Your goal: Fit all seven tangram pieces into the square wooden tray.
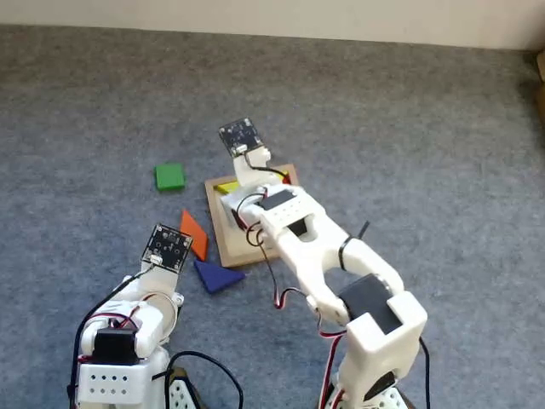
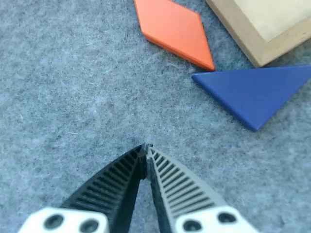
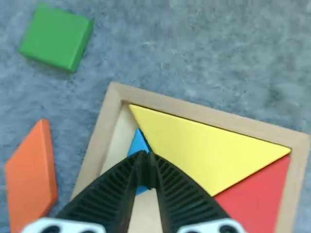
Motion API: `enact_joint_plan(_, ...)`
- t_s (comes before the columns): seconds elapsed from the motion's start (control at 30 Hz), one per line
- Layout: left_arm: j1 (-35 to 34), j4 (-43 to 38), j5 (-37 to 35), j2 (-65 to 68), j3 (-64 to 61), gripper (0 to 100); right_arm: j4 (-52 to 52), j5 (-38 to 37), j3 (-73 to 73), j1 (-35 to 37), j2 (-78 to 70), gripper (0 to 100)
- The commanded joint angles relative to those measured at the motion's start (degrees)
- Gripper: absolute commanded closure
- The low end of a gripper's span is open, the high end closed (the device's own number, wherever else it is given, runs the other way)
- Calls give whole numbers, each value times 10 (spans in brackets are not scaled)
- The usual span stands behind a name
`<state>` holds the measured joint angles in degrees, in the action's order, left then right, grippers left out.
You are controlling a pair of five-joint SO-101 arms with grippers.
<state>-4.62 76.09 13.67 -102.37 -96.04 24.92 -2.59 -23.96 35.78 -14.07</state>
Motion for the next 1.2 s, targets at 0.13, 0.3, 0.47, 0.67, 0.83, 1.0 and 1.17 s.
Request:
enact_joint_plan(0.13, -6, 4, 5, -15, -11, 992, 19, -22, 15, -37, 4, 987)
enact_joint_plan(0.3, -6, 4, 5, -15, -11, 992, 22, -23, 15, -52, 4, 987)
enact_joint_plan(0.47, -6, 4, 5, -15, -11, 992, 74, -23, 21, -58, 6, 987)
enact_joint_plan(0.67, -6, 4, 5, -15, -11, 992, 92, -23, 18, -58, 37, 987)
enact_joint_plan(0.83, -6, 4, 5, -15, -11, 992, 91, -23, -20, -64, 131, 987)
enact_joint_plan(1.0, -6, 4, 5, -15, -11, 992, 92, -23, -82, -97, 248, 987)
enact_joint_plan(1.17, -6, 4, 5, -15, -11, 992, 92, -18, -165, -155, 412, 987)
